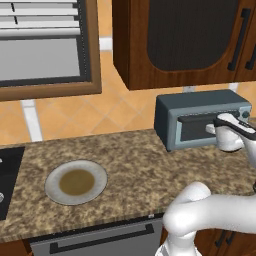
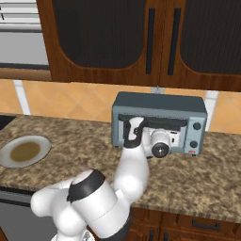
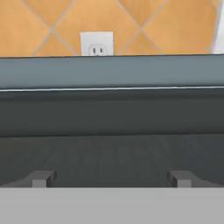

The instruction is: Pick up the kebab skewer and baguette bread, and place them inside the toaster oven. Close the toaster oven door and start by setting the timer.

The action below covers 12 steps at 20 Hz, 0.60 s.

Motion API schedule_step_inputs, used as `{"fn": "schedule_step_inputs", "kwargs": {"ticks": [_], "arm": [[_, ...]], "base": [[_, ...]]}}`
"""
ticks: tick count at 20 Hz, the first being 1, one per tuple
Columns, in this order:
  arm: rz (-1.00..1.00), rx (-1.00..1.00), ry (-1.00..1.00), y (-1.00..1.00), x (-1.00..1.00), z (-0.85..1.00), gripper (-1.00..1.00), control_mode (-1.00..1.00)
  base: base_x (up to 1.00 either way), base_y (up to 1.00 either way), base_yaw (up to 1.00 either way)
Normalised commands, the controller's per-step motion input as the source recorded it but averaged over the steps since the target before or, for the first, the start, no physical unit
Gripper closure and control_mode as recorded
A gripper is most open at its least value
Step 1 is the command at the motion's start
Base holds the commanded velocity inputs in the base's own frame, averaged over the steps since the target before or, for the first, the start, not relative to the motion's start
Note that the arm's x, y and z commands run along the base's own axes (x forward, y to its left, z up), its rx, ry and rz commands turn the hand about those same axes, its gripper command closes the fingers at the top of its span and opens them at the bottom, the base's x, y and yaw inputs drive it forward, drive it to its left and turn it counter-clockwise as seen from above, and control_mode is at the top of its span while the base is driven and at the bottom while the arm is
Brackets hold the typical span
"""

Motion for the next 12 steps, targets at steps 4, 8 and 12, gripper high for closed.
{"fn": "schedule_step_inputs", "kwargs": {"ticks": [4, 8, 12], "arm": [[0.0, 0.0, 0.0, -0.39, -0.04, -0.03, -1.0, -1.0], [0.0, 0.0, 0.0, -0.72, -0.23, 0.0, -1.0, -1.0], [0.0, 0.0, 0.0, -0.83, -0.13, 0.01, -1.0, -1.0]], "base": [[0.0, 0.0, 0.0], [0.0, 0.0, 0.0], [0.0, 0.0, 0.0]]}}
